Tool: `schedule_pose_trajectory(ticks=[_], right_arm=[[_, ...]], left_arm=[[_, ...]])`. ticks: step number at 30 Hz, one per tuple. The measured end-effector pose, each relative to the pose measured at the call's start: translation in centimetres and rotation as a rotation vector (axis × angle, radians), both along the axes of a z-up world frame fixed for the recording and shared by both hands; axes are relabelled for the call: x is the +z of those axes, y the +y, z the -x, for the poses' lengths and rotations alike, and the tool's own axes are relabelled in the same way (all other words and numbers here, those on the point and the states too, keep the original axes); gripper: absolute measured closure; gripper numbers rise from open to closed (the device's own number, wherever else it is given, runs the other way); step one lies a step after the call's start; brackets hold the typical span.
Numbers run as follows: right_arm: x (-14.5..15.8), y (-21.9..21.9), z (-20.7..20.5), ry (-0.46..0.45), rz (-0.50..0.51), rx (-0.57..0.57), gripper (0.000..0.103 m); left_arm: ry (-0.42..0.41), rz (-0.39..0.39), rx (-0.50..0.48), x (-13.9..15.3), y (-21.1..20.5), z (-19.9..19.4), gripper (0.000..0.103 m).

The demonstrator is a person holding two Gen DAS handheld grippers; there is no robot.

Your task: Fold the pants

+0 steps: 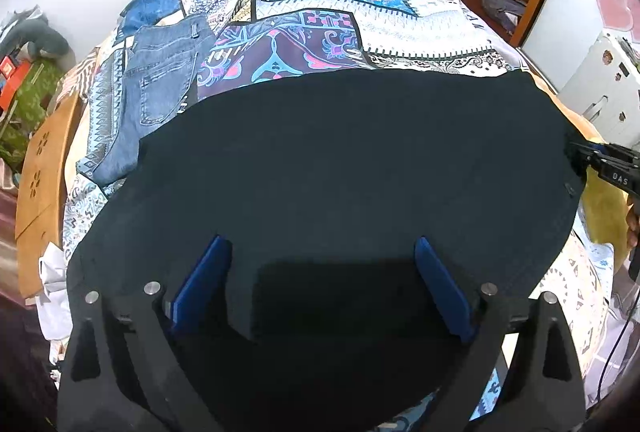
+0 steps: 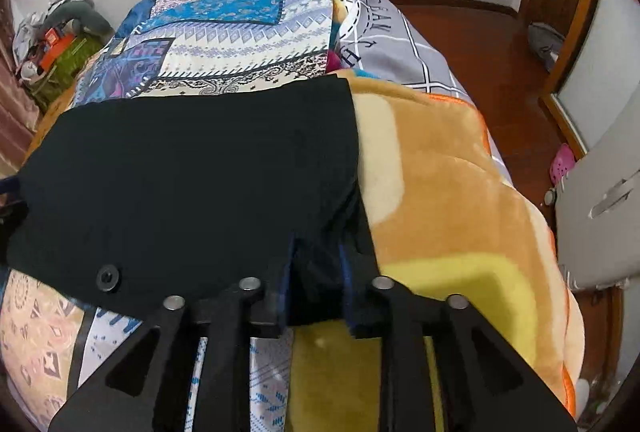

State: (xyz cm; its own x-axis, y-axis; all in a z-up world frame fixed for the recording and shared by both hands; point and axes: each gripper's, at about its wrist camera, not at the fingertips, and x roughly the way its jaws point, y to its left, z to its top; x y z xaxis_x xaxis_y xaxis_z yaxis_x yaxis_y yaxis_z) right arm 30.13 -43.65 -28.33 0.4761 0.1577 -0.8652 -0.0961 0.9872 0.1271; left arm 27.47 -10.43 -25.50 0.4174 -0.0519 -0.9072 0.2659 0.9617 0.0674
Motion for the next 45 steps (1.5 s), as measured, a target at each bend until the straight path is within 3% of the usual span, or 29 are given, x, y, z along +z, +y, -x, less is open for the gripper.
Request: schedule_pose_trajectory(ticks=[1,2,8,15,19,25,33,39,42,44,45], right_arm=[[0.4,0.1,0.0,0.011,0.022,-0.013,0.059],[0.9,0.3,0.0,0.016,0.036,-0.028,0.055],[6.8,3.3,1.3,-0.11,0.008,0.005,0.046],[13.5,13.1,1.4,-0.279,0.003,0.205,0.036],[14.9,19.0,1.0,-0.316,-0.014,0.325,0.033],[13.3,27.8,-1.6,-0.277,-0.04,0.473,0.033],[8.3,36.4,-6.3,-0.13,-0.014,0.618,0.033],[5.0,41.4,-9.0,-0.085,0.07,0.723,0.04],[3.5,42.7,-10.1,-0.043,0.1,0.744,0.047],[2.2,43.3,-10.9,-0.003,0.116,0.736,0.059],[1.5,43.4,-11.3,0.021,0.121,0.728,0.071]], left_arm=[[-0.005,-0.002,0.0,0.1,0.1,0.1,0.007],[-0.015,-0.004,0.001,0.4,0.4,0.3,0.007],[-0.078,0.047,0.057,2.5,4.3,1.4,0.007],[-0.172,0.087,0.199,6.0,13.6,2.3,0.007],[-0.193,0.085,0.296,6.7,19.9,2.6,0.006],[-0.128,0.092,0.446,4.1,28.5,2.8,0.006],[0.081,0.077,0.567,-4.4,34.4,1.4,0.006],[0.151,0.228,0.554,-7.2,35.0,0.4,0.006],[0.151,0.261,0.509,-7.3,34.3,0.2,0.021],[0.137,0.282,0.467,-6.9,33.7,0.5,0.043],[0.133,0.295,0.453,-6.7,33.3,0.3,0.05]])
